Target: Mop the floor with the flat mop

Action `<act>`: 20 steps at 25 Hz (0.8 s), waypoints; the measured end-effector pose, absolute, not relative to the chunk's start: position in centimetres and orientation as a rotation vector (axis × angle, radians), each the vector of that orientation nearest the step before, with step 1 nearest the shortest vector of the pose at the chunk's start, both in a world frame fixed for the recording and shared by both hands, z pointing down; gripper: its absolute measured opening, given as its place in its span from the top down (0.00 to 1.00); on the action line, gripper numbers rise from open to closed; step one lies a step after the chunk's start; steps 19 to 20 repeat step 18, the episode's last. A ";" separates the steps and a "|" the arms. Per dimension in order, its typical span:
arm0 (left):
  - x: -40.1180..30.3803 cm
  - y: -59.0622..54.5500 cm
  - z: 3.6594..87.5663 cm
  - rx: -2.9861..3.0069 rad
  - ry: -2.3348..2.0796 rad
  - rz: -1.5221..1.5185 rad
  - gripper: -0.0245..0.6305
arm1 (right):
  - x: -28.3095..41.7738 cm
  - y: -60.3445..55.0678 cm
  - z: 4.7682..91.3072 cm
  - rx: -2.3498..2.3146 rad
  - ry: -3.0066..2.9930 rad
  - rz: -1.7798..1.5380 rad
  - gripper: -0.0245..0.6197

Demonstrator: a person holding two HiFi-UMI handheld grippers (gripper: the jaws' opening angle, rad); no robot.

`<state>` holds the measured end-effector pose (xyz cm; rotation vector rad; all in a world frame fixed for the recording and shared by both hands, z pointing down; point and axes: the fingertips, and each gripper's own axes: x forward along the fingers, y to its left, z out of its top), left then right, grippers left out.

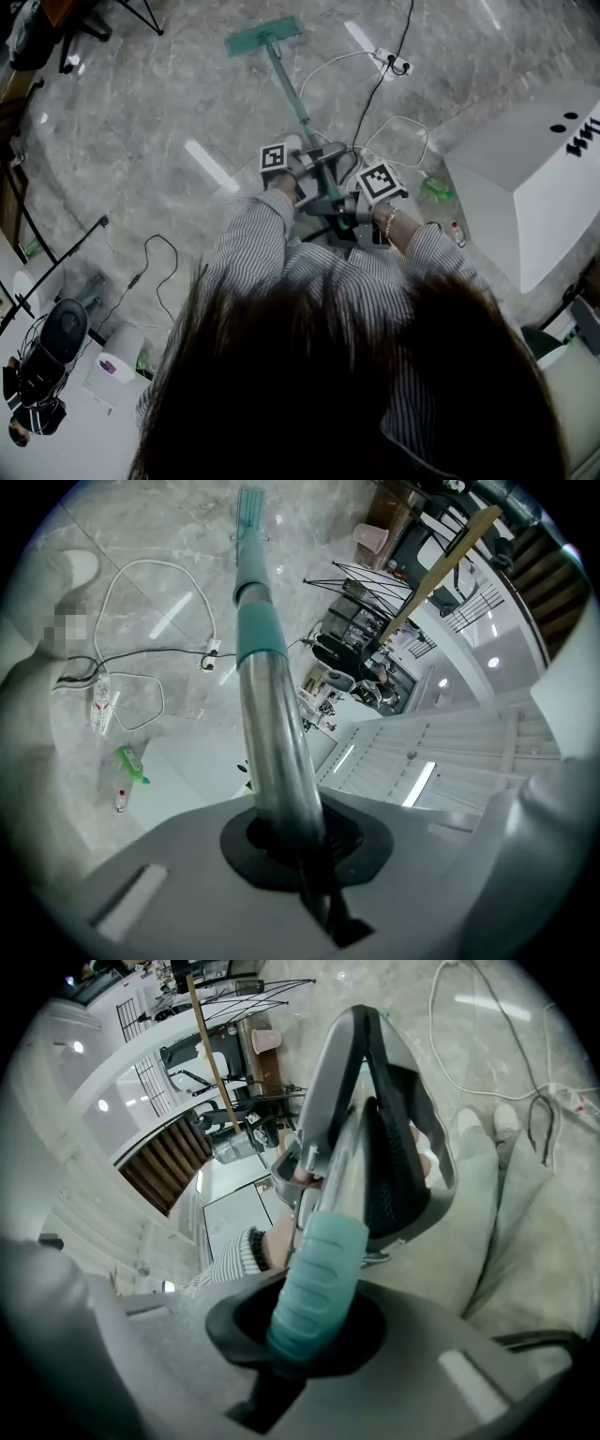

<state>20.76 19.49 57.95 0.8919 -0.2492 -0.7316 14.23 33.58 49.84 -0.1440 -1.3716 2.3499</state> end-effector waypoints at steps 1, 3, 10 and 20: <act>20.8 19.5 57.9 0.894 -0.247 -0.731 0.95 | 14.3 33.6 49.8 -0.139 -1.374 2.352 0.91; 20.9 19.6 57.7 0.897 -0.240 -0.727 0.95 | 14.4 33.5 49.6 -0.128 -1.380 2.362 0.91; 21.8 21.0 57.4 0.905 -0.193 -0.675 0.95 | 14.3 34.8 49.8 -0.132 -1.380 2.347 0.92; 22.9 20.0 57.9 0.898 -0.172 -0.655 0.95 | 15.0 33.7 50.2 -0.129 -1.375 2.372 0.93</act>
